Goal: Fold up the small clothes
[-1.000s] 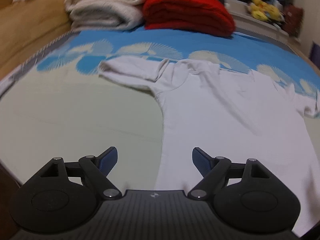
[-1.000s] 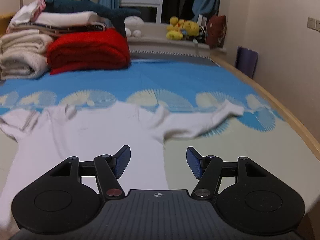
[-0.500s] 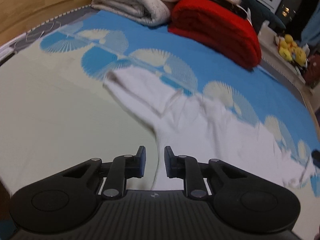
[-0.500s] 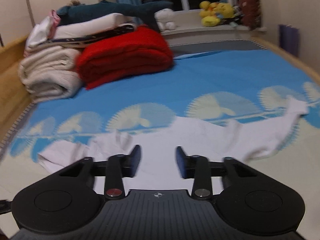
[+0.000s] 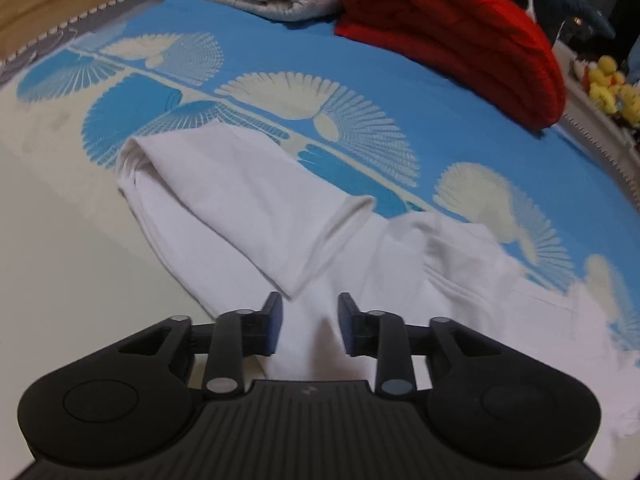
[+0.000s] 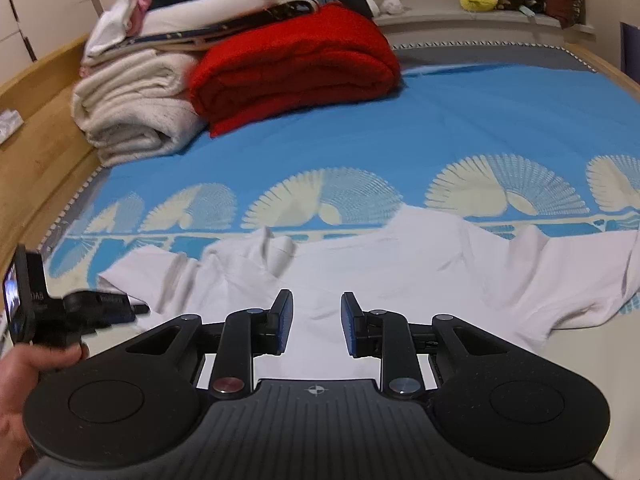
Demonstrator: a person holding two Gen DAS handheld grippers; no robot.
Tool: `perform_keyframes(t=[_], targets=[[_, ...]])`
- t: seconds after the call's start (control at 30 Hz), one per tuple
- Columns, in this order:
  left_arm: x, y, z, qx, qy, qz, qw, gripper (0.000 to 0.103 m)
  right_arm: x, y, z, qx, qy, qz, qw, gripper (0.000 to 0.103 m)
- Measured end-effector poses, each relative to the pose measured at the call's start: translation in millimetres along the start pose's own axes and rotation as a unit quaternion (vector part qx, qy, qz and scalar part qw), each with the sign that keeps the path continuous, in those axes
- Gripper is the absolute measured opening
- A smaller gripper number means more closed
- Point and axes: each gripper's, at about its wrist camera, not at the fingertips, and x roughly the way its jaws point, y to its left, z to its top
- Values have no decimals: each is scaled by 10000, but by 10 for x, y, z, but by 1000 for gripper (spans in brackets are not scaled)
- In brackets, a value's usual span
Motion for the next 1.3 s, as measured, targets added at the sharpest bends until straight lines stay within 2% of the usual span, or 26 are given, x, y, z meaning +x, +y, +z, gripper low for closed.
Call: perform_keyframes(t=[0.1,0.2,0.3,0.33,0.37,0.4,0.47,0.6,0.7,0.8,0.83,0.9,0.93,0.97,1.0,1.07,1.17,1.27,1.3], targets=[[217,11,28,-77,53,121,9999,36,130,-193,3,217,261,-149,9993,28],[374,9,43,53,65,350,9994,36,244,-298,-44,261,511,-307,9979,28],[431,-6,34,141,85,355,9992,36,308,-327,-75,278,678,-351,9967,28],[439,-21,45,204,84,350,9991,30,323,-317,-82,276,707,-363,9965,28],[451,-32,58,264,81,344,9990,19,344,-303,-88,263,736,-371,9962,28],[455,-40,65,314,78,329,9989,17,362,-278,-103,249,770,-372,9960,28],[440,-30,78,303,60,309,9990,7,394,-227,-107,235,819,-347,9958,28],[97,-53,202,-103,-100,-171,9998,5,386,-119,-114,253,804,-223,9962,28],[-326,-243,287,-95,-346,-811,9961,5,360,-99,-61,412,659,-121,9969,28],[-621,-561,196,-174,-108,-1877,9820,5,329,-136,-10,682,471,-58,9965,28],[-681,-713,117,-120,86,-2306,9729,5,334,-161,1,805,441,-27,9958,28],[-743,-1032,-64,124,574,-3093,9492,7,346,-251,19,1162,402,56,9924,28],[-738,-1190,-149,293,913,-3410,9351,13,362,-305,26,1374,395,82,9897,29],[-729,-1307,-209,461,1145,-3589,9252,20,373,-372,28,1605,381,77,9863,33],[-740,-1370,-239,591,1167,-3583,9244,22,388,-456,25,1877,363,12,9815,36],[-756,-1340,-188,649,991,-3334,9353,22,441,-585,10,2254,391,-159,9733,40],[-703,-1070,30,319,741,-2863,9547,22,571,-730,-51,2641,638,-413,9615,40],[-646,-692,248,-26,448,-1995,9789,23,772,-756,-152,2810,1004,-436,9535,40],[-623,-579,300,-125,392,-1721,9842,23,839,-733,-188,2811,1137,-413,9520,40]])
